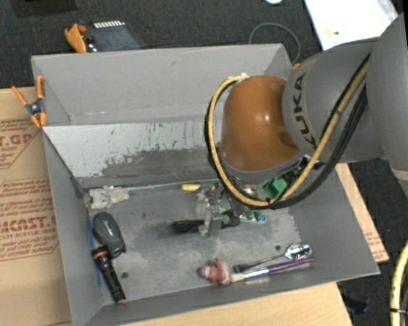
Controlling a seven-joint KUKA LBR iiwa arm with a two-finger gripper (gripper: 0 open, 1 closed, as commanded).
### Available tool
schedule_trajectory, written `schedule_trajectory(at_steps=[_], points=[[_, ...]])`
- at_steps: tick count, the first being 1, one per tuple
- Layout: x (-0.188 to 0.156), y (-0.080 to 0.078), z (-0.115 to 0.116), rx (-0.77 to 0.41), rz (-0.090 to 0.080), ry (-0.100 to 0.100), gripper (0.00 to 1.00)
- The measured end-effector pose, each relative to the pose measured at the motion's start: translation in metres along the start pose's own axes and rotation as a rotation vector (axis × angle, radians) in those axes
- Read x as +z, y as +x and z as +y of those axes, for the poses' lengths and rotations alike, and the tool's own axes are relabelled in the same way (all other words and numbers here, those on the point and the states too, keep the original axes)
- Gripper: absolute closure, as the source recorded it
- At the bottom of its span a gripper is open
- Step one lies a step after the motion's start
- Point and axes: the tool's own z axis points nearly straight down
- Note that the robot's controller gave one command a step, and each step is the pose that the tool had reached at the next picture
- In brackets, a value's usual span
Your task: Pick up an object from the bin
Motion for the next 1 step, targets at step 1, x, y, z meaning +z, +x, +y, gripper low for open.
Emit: schedule_trajectory(at_steps=[1], points=[[-0.0327, -0.0026, 0.0006, 0.000, -0.011, -0.001, 1.00]])
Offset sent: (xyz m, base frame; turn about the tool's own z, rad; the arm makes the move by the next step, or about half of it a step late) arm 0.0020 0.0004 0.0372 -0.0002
